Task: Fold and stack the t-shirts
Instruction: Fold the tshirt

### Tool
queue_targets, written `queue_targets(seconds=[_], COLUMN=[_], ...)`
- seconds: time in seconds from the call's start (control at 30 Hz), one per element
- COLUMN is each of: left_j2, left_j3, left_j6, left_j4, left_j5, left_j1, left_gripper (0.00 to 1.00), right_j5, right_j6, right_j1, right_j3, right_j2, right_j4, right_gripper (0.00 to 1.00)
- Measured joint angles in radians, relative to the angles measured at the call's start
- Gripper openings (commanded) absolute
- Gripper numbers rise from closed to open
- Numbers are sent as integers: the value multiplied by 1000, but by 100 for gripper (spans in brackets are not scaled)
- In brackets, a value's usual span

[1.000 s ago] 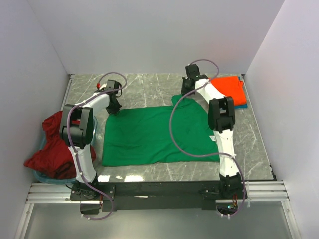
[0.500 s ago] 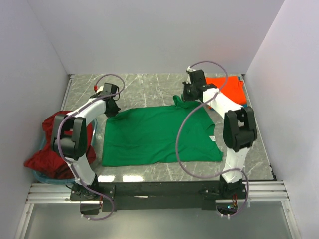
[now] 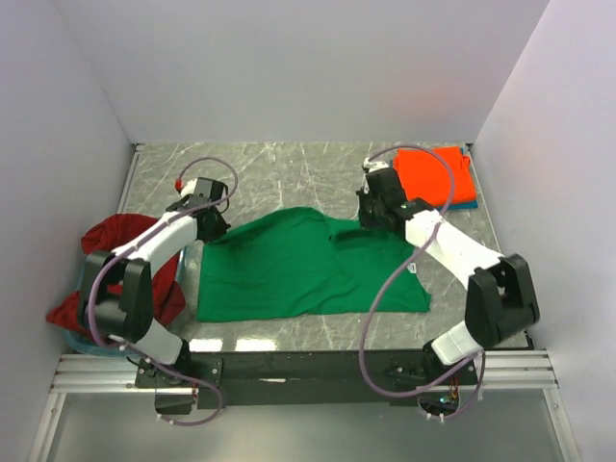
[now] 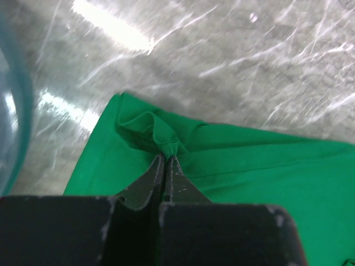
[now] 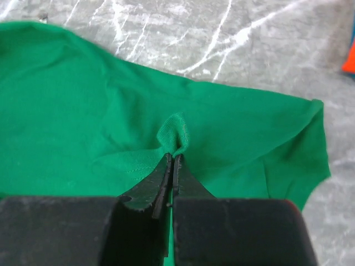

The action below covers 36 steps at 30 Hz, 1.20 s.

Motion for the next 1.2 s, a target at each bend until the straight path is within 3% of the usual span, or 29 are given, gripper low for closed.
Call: queue_targets(seconds=[0.57,1.07,1.2], left_j2=[-280,-310,-306], left_j3=[-210,-243,-243], left_j6=[-68,-109,-122], left_j4=[-19,-61,-77], left_j5=[-51,-130,-140], left_j1=[-5,-6,-6], left_gripper=[1,1,4], right_j5=[52,34,35], right_j6=[80,115,168], right_j1=[27,27,27], right_j3=[-272,-350,-357], right_j2=[-458,-520,-531], right_j4=[-85,-126,-157], right_gripper=[0,0,5])
